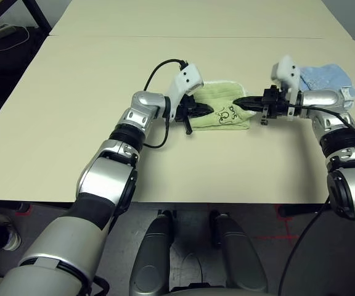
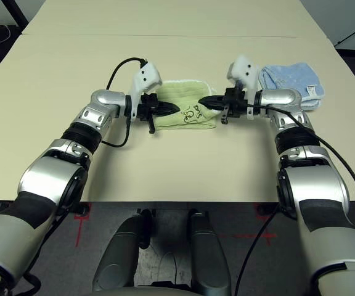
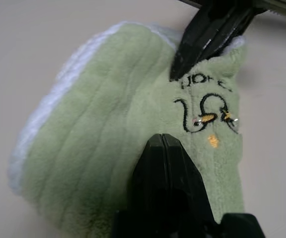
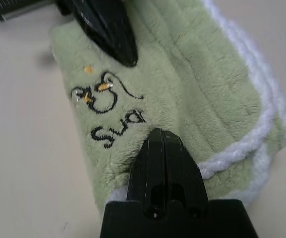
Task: Fold the towel and set it aside.
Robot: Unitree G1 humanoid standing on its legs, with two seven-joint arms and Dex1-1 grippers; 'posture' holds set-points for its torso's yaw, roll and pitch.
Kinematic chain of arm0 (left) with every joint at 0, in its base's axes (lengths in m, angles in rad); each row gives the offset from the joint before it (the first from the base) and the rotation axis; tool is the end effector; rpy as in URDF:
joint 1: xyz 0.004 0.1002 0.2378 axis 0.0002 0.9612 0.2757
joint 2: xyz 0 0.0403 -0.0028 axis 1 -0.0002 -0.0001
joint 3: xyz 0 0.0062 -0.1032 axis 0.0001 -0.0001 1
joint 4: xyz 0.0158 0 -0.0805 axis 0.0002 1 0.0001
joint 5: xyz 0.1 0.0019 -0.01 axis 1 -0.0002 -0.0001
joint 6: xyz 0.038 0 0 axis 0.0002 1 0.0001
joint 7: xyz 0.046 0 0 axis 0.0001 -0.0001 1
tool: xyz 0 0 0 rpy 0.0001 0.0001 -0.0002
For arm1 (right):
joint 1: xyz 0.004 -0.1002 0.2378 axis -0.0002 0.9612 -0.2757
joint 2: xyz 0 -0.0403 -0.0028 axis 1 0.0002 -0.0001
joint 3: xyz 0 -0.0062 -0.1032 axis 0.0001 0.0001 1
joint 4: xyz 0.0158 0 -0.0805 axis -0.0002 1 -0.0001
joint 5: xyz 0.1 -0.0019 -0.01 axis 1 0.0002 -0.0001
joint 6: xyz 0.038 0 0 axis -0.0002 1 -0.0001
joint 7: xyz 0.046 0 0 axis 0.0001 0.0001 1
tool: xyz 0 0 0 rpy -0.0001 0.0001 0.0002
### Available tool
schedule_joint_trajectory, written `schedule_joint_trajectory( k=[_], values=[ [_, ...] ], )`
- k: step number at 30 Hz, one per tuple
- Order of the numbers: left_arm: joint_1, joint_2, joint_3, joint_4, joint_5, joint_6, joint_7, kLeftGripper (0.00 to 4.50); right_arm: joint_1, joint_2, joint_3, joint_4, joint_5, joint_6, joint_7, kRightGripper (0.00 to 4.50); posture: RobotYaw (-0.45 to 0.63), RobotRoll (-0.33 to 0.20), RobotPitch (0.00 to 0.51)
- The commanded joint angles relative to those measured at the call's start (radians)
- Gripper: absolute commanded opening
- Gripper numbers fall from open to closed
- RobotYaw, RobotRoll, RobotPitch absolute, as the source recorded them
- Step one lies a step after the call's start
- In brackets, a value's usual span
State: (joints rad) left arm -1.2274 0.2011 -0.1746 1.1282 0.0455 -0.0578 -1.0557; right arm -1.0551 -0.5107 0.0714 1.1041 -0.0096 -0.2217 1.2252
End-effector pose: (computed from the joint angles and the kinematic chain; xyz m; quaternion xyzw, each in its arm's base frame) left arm 0.3771 0.1145 0.1991 0.2292 0.0500 -0.5584 0.7957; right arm 0.3580 -0.2383 0.1860 -0.2452 0.0616 0.5042 0.8257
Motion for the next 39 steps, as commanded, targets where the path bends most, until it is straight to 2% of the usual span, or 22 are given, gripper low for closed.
schedule_joint_trajectory(
  k=[1, 9, 16, 19, 24, 28, 34, 39],
  values=[
    [-0.007, -0.009, -0.008, 0.043, 0.026, -0.008, 0.002, 0.05, 0.018, -0.002, 0.041, 0.049, -0.06, 0.002, -0.035, 0.0, 0.09, 0.0, 0.207],
    [0.03, 0.033, -0.009, 0.034, 0.022, 0.013, -0.124, 0.05, 0.059, -0.031, 0.05, 0.094, -0.081, -0.003, -0.071, 0.0, 0.09, 0.0, 0.209],
    [0.06, 0.058, -0.004, 0.029, 0.025, 0.014, -0.125, 0.05, 0.078, -0.036, 0.036, 0.086, -0.06, -0.014, -0.052, 0.0, 0.09, 0.0, 0.212],
    [0.045, 0.06, 0.009, 0.032, 0.017, 0.013, -0.111, 0.05, 0.061, -0.037, -0.008, 0.077, -0.011, -0.007, -0.018, 0.0, 0.09, 0.0, 0.209],
    [-0.003, 0.047, 0.053, 0.03, -0.015, 0.01, -0.09, 0.05, -0.001, -0.023, -0.147, 0.048, 0.147, 0.072, 0.082, 0.0, 0.09, 0.0, 0.209],
    [-0.059, 0.023, 0.104, 0.016, -0.061, 0.039, -0.115, 0.05, -0.041, -0.022, -0.196, 0.026, 0.195, 0.108, 0.105, 0.0, 0.09, 0.0, 0.206],
    [-0.123, 0.004, 0.123, 0.038, -0.069, 0.055, -0.122, 0.05, -0.084, -0.003, -0.192, 0.032, 0.172, 0.087, 0.029, 0.0, 0.08, 0.0, 0.202],
    [-0.126, -0.024, 0.109, 0.085, -0.03, 0.03, -0.026, 0.05, -0.098, 0.042, -0.157, 0.051, 0.116, 0.046, -0.075, 0.0, 0.07, 0.0, 0.204]
  ],
)
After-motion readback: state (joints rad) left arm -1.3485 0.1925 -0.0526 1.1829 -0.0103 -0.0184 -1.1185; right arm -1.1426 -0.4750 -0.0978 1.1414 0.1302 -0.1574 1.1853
